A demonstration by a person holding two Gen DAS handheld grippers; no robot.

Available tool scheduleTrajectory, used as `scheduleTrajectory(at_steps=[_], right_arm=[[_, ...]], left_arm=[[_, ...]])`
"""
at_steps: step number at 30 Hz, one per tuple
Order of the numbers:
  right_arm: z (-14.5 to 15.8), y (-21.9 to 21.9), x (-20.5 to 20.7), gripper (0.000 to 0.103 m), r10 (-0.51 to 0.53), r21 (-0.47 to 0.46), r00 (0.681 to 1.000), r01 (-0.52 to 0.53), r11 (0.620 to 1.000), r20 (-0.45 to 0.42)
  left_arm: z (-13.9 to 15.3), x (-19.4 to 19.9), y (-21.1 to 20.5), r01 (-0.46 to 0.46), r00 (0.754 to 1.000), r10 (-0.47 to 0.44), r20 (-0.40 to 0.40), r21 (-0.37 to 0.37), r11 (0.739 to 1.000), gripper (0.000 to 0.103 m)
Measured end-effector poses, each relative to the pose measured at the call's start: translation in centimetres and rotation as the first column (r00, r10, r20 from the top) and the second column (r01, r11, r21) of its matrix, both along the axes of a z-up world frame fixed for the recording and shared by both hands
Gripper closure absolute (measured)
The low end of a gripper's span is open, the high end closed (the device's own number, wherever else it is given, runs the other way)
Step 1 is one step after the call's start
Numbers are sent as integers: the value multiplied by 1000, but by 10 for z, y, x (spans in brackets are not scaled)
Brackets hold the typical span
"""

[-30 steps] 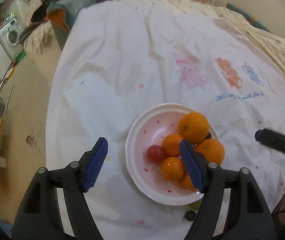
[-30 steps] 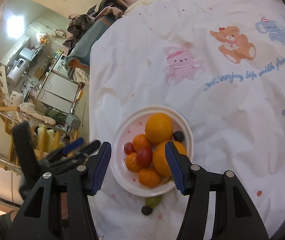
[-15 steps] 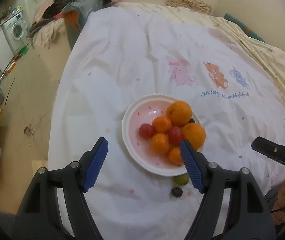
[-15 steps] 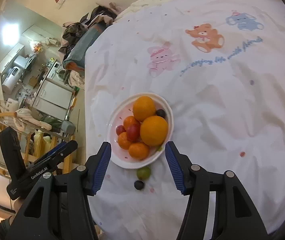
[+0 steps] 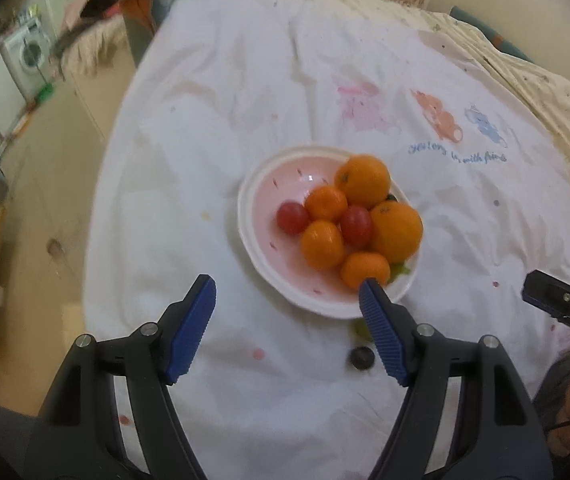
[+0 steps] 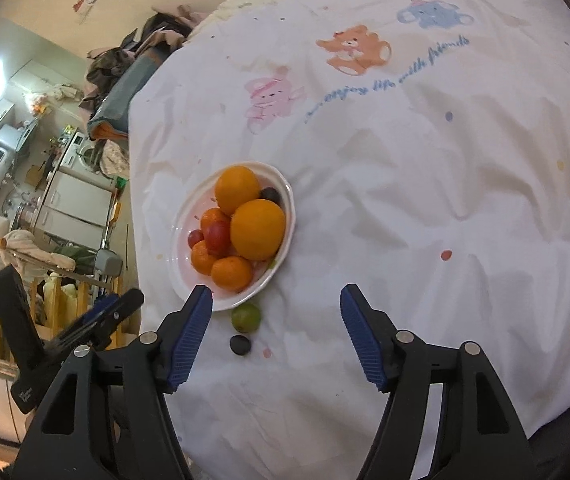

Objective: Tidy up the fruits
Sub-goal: 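Grasp the dark plum with the left tool beside the bowl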

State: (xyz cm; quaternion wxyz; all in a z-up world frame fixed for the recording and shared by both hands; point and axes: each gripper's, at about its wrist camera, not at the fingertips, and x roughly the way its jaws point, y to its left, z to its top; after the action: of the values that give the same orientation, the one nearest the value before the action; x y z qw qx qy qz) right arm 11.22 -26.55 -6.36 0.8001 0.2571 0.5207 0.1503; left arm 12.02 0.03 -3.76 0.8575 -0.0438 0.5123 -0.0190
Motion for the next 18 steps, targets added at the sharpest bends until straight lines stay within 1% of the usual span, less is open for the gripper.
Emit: scheduleTrajectory(at_steps=[3,5,8,11,15,17,18], right_arm=[[-5,-1,2,33,-17,-6,1000,17,1000,-21],[-8,0,4,33,-23,-9,999,22,1000,-33],[-12,1,6,33,-25,-12,998,24,1000,-51],[-13,1,7,33,-24,-17,998,23,1000,-56],[-12,-2,6,33,-29,-20,998,28,999,-59],[-12,-4,6,33,-34,-15,997,33,999,-62],[-13,-6,6,33,-37,-15,997,36,999,-64]], left_arm=[[-8,-4,-5,26,999,-26,-30,3,1000,32],[-17,-5,-12,64,996,-63,-69,8,998,32],[-37,-8,-31,141,980,-139,-144,3,990,32],[-54,-11,-51,217,959,-207,-194,28,976,34],[-69,-11,-76,303,929,-284,-237,49,952,42],[-75,-11,-86,330,922,-305,-236,71,941,49],[-77,-11,-90,341,919,-313,-241,81,937,55]])
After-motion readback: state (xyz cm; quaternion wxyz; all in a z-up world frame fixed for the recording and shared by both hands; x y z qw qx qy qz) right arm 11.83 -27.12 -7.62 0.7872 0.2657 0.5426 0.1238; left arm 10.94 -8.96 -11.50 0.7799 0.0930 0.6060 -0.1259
